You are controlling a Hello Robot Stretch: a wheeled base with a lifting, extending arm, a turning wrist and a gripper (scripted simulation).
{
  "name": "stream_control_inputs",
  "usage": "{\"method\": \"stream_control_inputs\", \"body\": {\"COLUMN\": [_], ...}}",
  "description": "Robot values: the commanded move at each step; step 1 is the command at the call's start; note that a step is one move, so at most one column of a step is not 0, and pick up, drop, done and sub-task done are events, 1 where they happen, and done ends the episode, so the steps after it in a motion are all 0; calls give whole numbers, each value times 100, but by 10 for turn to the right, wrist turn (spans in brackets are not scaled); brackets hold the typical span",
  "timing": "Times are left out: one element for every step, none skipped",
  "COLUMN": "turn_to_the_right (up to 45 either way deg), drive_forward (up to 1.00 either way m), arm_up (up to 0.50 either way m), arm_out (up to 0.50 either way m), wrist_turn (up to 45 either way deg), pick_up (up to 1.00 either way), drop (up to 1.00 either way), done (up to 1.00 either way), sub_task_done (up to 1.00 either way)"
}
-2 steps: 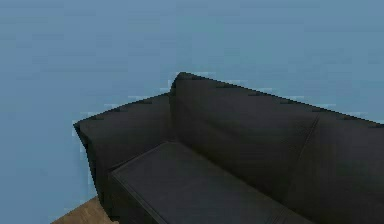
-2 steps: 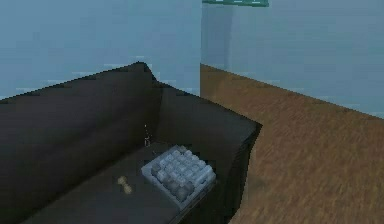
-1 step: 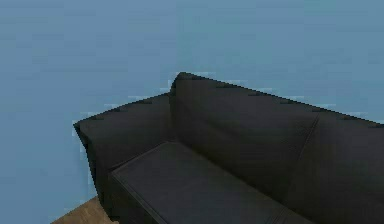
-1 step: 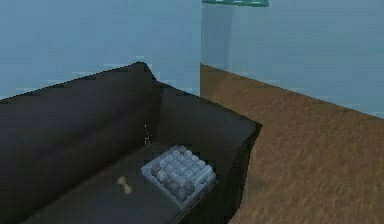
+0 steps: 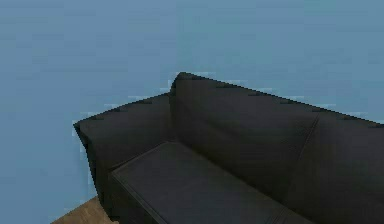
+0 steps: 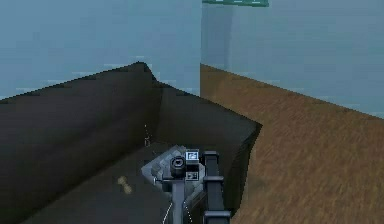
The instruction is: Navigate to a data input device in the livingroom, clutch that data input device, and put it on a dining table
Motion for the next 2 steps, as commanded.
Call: {"method": "stream_control_inputs", "body": {"turn_to_the_right": [0, 0], "drive_forward": [0, 0], "arm_up": [0, 0], "arm_out": [0, 0], "wrist_turn": [450, 450], "pick_up": [0, 0], "drop": [0, 0], "done": [0, 0], "sub_task_done": [0, 0]}}
